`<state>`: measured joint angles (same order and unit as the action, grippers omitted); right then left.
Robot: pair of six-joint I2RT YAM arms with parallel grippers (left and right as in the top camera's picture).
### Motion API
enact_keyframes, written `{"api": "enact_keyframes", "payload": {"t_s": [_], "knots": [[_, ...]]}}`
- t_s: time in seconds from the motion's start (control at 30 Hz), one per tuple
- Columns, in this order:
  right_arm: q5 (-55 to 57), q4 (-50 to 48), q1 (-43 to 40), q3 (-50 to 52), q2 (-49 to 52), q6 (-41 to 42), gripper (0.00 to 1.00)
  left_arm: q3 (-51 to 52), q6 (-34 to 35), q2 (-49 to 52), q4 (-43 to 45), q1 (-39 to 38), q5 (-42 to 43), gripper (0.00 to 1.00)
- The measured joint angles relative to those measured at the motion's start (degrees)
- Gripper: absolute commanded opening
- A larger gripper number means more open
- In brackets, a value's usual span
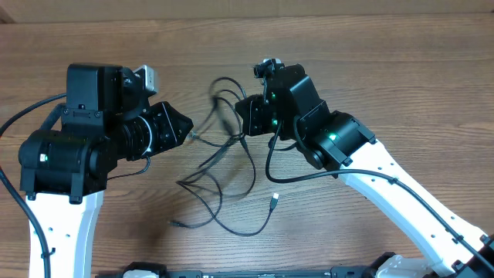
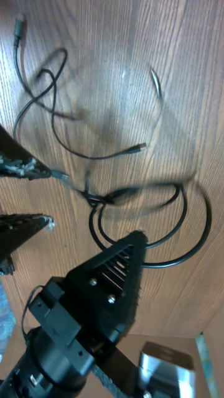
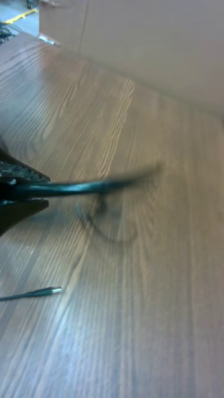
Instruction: Untangle cables
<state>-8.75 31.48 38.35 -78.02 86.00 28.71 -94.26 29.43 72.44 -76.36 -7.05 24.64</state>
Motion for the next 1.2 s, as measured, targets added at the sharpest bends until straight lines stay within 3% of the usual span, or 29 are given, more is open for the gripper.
{"api": "enact_keyframes", "payload": {"t_s": [0.17,0.33,0.77,1.2], "knots": [[-4.7,-7.8,0.0,0.0,0.1,-0.1,0.04,-0.1,-1.1,0.0,-0.2,0.0,-0.3,0.25],[-11.7,-11.5,0.0,0.0,0.0,-0.2,0.04,-0.2,-2.2,0.0,-1.4,0.0,-2.3,0.4],[-23.0,-11.3,0.0,0.0,-2.8,-0.2,0.04,-0.2,-5.0,0.4,-1.7,0.0,-6.3,0.41],[-32.5,-6.0,0.0,0.0,-4.3,-3.2,0.04,-0.2,-6.1,8.1,-1.2,0.0,-6.7,0.4]]}}
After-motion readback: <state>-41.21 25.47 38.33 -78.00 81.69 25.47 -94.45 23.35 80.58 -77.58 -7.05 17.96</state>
